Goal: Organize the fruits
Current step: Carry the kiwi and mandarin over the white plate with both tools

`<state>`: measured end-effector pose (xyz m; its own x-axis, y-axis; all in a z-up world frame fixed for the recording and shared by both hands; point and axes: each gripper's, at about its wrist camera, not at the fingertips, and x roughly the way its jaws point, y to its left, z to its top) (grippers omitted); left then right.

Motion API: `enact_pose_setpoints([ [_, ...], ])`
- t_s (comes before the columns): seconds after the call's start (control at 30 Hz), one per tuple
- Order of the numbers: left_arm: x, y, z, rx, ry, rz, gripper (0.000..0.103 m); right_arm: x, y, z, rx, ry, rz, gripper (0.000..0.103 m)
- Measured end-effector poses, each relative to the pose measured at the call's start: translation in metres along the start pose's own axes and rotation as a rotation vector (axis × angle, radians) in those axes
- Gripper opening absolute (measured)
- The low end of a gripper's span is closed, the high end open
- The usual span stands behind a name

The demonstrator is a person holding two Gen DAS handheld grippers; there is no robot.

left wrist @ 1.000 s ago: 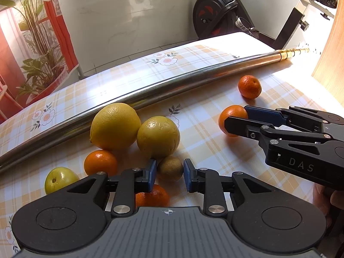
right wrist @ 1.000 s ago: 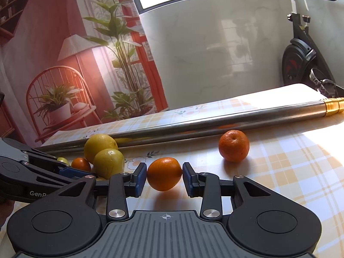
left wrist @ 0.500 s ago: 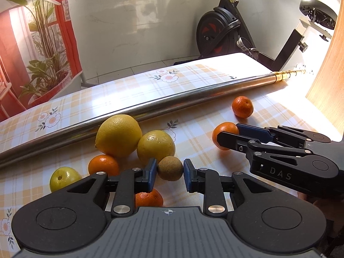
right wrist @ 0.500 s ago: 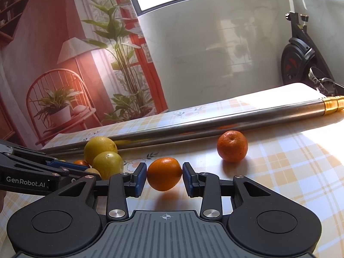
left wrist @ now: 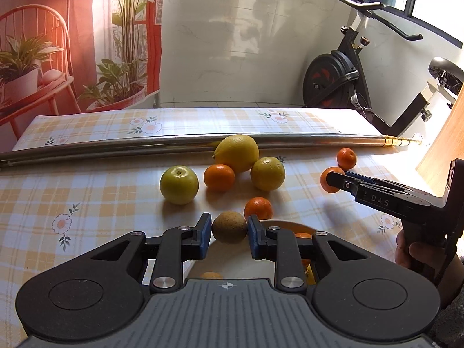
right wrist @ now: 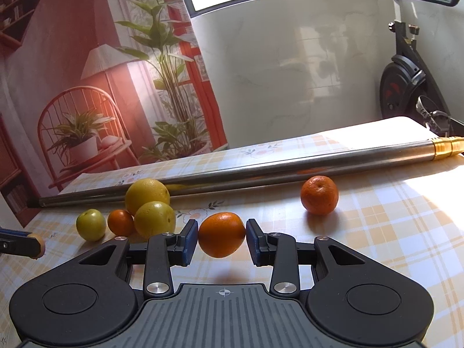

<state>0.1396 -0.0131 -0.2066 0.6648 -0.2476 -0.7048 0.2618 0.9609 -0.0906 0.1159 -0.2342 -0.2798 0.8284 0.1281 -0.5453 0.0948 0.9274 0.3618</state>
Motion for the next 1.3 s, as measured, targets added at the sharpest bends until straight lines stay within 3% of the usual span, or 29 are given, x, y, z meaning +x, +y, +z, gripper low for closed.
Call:
enact_pose_setpoints([
  [0.3,-0.016,0.015,-0.030,-0.092,0.011,-0.031,0.028,-0.045,0.040,0.005,-0.018,-0.008,0.034,0.033],
  [0.8,-0.022,0.015,-0.062,-0.079,0.030,-0.058,0.028,-0.087,0.071,-0.010,-0.014,0.069,0.035,0.033],
  [1.07,-0.031,0.014,-0.059,-0.070,-0.007,-0.051,0.028,-0.084,0.082,-0.008,-0.040,0.092,0.068,0.033],
  [1.3,-0.036,0.021,-0.027,-0.052,-0.072,-0.029,0.028,-0.054,0.128,-0.009,-0.203,0.199,0.180,0.033],
])
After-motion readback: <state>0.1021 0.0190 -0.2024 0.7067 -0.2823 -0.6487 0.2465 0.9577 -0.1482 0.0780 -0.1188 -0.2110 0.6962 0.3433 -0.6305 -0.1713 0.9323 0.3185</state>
